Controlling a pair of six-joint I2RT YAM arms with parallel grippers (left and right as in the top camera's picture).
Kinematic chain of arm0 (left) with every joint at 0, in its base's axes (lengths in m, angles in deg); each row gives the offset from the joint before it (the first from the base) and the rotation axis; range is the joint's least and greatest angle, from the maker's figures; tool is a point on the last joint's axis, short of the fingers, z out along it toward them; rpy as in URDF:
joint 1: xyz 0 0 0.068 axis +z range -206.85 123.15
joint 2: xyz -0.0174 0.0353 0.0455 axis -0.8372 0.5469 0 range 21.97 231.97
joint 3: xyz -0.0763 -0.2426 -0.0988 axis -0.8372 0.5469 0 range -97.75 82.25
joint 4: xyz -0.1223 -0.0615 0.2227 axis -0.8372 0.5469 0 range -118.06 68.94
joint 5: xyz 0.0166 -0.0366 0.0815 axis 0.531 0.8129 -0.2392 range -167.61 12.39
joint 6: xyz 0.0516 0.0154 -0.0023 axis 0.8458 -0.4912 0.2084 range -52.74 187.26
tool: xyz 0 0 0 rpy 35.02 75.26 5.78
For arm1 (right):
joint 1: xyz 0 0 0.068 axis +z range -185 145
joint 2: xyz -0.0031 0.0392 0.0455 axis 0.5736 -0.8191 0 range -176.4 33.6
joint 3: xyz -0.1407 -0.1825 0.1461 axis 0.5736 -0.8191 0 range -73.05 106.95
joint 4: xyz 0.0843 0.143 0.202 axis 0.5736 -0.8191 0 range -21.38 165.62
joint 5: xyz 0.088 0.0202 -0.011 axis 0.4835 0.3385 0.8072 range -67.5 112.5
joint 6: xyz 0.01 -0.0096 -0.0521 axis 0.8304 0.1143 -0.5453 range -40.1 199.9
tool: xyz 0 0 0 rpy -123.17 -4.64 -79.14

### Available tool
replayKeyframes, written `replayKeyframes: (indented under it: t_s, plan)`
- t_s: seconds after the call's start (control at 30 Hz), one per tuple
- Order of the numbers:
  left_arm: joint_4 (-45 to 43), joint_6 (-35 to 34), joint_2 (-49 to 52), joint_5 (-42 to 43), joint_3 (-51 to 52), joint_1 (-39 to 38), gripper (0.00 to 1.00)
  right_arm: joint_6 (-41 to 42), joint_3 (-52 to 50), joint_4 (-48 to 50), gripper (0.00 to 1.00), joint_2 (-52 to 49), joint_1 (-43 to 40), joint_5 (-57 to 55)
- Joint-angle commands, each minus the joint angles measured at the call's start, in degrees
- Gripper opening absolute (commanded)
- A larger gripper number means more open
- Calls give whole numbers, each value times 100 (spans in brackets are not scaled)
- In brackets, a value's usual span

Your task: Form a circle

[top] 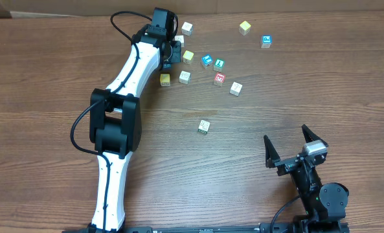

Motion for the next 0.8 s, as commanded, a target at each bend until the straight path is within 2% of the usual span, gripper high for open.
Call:
replayKeyframes:
  t_s: [0.0, 0.1, 0.2, 0.33, 0.4, 0.6, 0.73, 0.77]
  plan:
    - [37, 72, -511, -15, 90, 17, 7, -11, -57, 33, 100, 46, -7, -13]
    - [44, -142, -765, -151, 90, 22, 11, -11, -57, 33, 100, 46, -7, -13]
    - [76, -153, -844, -149, 90, 22, 38, -11, -57, 33, 100, 46, -7, -13]
    - [358, -153, -761, -151, 92, 11, 58, -11, -57, 33, 100, 46, -7, -11]
    - [461, -153, -695, -151, 92, 11, 63, -11, -57, 33, 100, 46, -7, -13]
    - [466, -304, -437, -398, 92, 11, 64, -11, -57, 33, 100, 46, -7, -13]
    - [345, -304, -184, -400, 92, 11, 57, -11, -57, 33, 100, 46, -7, -13]
    - [310, -304, -109, -404, 92, 11, 51, -11, -57, 33, 100, 46, -7, -13]
